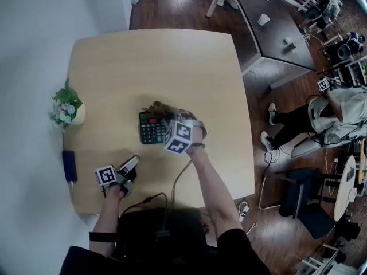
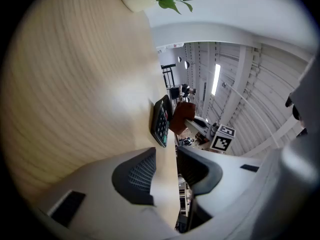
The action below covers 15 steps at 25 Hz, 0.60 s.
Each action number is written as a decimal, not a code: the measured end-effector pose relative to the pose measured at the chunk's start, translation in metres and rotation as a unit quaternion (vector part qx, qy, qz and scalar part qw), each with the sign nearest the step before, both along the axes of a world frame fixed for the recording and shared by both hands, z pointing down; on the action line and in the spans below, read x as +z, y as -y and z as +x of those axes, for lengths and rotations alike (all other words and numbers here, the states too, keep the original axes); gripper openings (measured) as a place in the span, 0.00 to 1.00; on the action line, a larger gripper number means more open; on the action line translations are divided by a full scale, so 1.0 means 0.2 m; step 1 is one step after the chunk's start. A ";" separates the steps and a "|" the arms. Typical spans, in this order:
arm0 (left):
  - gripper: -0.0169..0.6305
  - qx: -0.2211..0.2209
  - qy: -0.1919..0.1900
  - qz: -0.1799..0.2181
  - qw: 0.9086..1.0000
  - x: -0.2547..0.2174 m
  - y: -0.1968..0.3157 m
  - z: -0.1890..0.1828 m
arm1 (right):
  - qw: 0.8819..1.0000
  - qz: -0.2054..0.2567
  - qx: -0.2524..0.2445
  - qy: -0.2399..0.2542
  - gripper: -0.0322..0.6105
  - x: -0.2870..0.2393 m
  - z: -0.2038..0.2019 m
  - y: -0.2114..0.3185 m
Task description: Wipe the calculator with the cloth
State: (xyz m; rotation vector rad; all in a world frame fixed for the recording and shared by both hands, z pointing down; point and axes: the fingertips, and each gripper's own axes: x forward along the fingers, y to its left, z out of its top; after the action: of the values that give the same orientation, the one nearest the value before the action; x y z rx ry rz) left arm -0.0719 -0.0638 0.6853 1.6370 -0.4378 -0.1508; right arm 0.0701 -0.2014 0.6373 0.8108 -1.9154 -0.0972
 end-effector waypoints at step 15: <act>0.23 0.011 0.014 -0.004 1.000 -0.01 -0.01 0.02 | 0.972 -0.138 -0.162 -0.100 0.16 0.41 -0.16 -0.78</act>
State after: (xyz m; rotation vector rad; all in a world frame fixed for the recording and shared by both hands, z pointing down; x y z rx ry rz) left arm -0.0687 -0.0626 0.6840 1.6370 -0.4409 -0.1109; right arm 0.0388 -0.0454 0.7184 0.2869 -1.8024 -0.1044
